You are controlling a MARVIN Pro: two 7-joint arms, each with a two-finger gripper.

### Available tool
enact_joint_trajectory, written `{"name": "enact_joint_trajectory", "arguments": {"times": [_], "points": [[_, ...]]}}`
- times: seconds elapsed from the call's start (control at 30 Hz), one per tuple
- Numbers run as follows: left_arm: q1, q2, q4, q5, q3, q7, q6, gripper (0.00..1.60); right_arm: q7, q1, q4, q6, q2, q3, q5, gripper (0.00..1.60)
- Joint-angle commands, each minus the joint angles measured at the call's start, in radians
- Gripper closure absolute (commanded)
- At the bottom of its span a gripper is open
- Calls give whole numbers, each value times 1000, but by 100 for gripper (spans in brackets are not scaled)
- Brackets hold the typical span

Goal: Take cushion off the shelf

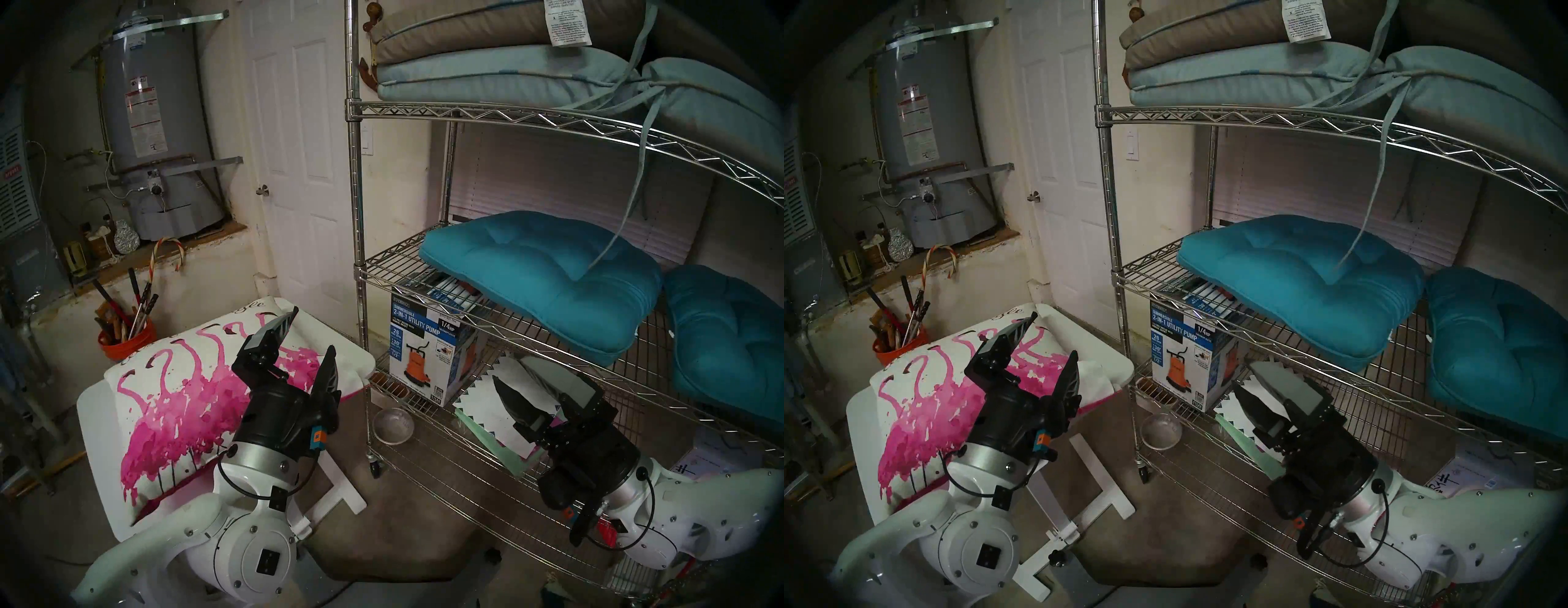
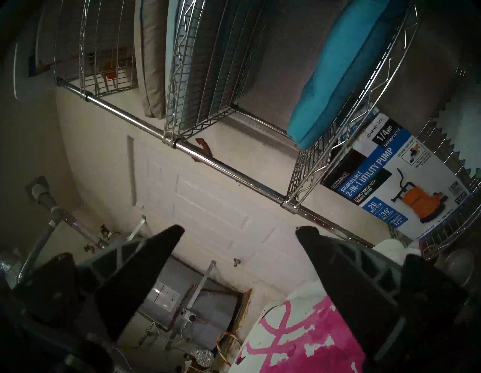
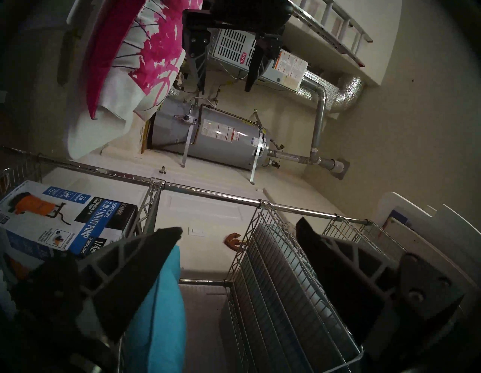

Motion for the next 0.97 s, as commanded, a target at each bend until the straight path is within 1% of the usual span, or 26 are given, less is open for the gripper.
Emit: {"name": "enact_joint_trajectory", "arguments": {"times": [0.0, 0.33, 0.73, 0.93], "points": [[-68, -31, -25, 33, 20, -23, 37, 0, -41, -40, 1, -14, 3, 51, 8, 0], [-88, -42, -24, 53, 37, -44, 67, 0, -54, -101, 4, -29, 5, 113, 12, 0], [-96, -45, -23, 60, 45, -49, 81, 0, -58, -182, 3, -39, 6, 195, 14, 0], [-98, -45, -23, 61, 46, -49, 84, 0, -50, -213, 1, -51, -11, 231, 5, 0]]}}
